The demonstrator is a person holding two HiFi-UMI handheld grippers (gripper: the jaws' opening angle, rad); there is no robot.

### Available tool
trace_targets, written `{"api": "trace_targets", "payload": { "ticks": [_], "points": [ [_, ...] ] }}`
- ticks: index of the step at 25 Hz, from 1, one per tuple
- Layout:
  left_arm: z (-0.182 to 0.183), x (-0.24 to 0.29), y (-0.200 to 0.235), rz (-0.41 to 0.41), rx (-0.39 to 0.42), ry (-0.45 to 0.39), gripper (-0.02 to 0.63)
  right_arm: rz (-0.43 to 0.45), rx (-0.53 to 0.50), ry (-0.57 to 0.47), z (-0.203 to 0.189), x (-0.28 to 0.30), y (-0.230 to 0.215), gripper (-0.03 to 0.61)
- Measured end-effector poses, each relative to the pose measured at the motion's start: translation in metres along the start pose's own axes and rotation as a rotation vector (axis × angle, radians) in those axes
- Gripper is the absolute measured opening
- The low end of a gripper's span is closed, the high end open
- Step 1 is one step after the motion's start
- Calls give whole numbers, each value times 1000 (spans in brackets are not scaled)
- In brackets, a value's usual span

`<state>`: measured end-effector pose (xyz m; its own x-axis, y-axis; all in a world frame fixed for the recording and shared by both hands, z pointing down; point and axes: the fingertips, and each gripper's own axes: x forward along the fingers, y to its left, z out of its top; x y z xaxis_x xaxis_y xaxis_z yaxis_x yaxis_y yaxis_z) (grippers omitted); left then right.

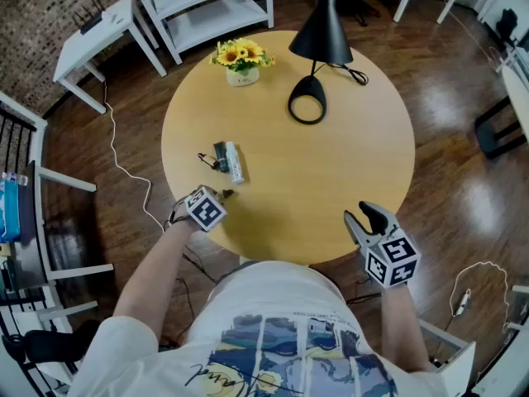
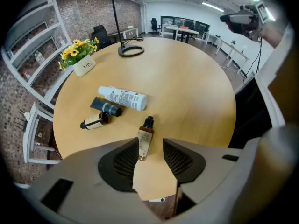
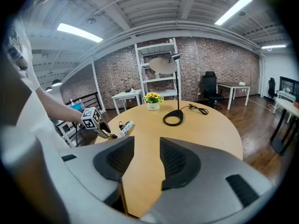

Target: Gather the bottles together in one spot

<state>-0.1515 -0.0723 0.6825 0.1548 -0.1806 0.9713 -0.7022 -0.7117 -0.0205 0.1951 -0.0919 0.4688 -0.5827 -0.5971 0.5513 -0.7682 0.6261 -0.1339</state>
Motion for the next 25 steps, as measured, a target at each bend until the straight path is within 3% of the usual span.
{"api": "trace_targets", "payload": {
  "ticks": [3, 8, 16, 20, 25],
  "points": [
    [3, 7, 21, 45, 65, 15, 143, 7, -9, 3, 5, 14, 12, 189],
    [-4, 24, 35, 45, 118, 48, 144, -9, -15, 20, 6, 18, 22, 189],
    [9, 18, 39, 41, 118, -63, 138, -18, -29, 53, 0, 27, 31, 189],
    [23, -9, 19, -64, 15, -207, 137, 47, -90, 66, 10, 34, 40, 189],
    [79, -72, -18, -273, -137, -534, 137, 167, -173, 49, 42, 43, 53, 189]
  ]
}}
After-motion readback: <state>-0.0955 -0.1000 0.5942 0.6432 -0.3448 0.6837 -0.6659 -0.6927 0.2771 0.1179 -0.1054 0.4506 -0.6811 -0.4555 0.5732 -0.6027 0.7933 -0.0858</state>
